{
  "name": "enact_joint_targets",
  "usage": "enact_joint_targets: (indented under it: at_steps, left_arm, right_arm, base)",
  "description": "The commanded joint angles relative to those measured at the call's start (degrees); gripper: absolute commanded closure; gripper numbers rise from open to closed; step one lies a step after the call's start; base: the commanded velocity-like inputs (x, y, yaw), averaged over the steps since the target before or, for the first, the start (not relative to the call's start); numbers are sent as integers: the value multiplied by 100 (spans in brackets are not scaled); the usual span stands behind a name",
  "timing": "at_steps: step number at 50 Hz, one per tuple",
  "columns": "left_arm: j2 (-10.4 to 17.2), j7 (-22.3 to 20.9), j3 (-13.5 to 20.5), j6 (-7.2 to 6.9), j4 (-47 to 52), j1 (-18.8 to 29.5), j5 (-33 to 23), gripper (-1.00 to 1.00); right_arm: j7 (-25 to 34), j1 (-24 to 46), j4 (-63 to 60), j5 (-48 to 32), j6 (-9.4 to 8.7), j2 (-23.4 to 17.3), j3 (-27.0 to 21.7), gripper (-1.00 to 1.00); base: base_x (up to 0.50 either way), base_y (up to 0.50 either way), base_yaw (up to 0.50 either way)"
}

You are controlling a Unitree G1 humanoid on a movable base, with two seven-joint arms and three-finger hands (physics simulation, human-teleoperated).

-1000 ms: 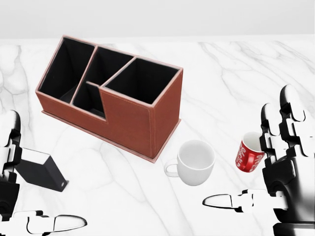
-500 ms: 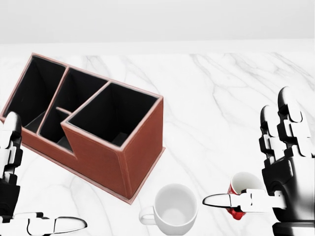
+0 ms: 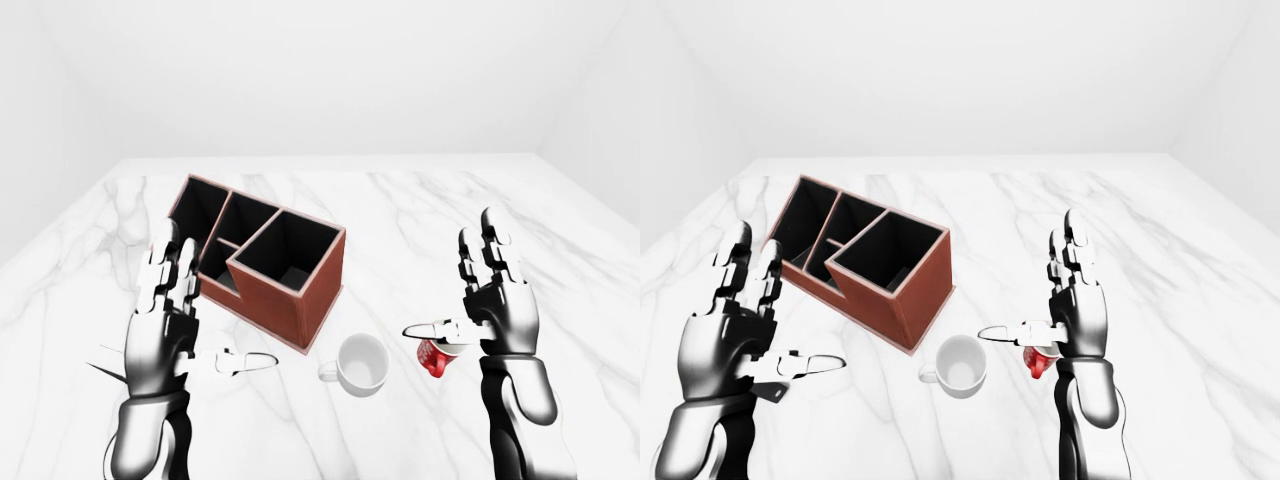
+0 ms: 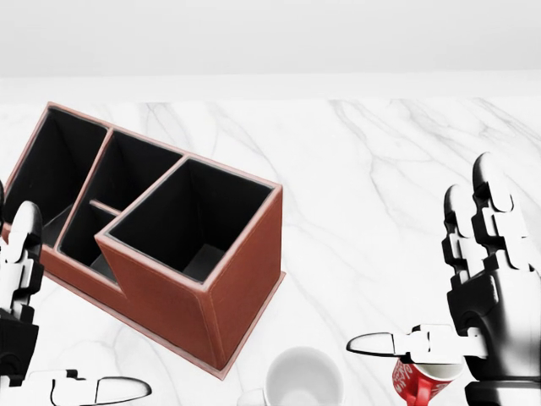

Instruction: Pick up the red mug and place it to the right of the caddy.

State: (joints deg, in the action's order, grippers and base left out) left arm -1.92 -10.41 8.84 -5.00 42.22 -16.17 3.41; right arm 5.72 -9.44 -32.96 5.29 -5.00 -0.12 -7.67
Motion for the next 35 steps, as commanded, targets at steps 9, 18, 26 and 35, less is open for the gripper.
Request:
enact_joint_targets:
  at_steps: [9,18,26,35]
  left_arm:
    - [32,-54,187,0,451,74,167,-100]
    - [-51,-178,364,0,700,53,263,-100]
    - [-121,-118,-120,0,781,-209,-55,-100]
    - [-94,-132,-36,0,961,-223,68,-100]
  right_arm:
    - [-94,-129,-380,-76,0,73,33,-100]
    - [212,40,-2695,1742,0,-1147,-2618,-100]
    - [-763,-928,-2704,4521,0,-2957,-4259,-100]
    - [-20,-884,-2704,3849,0,-3008,-4321,-100]
  base:
    - [0,0,0]
    - [0,0,0]
    - [0,0,0]
    - [0,0,0]
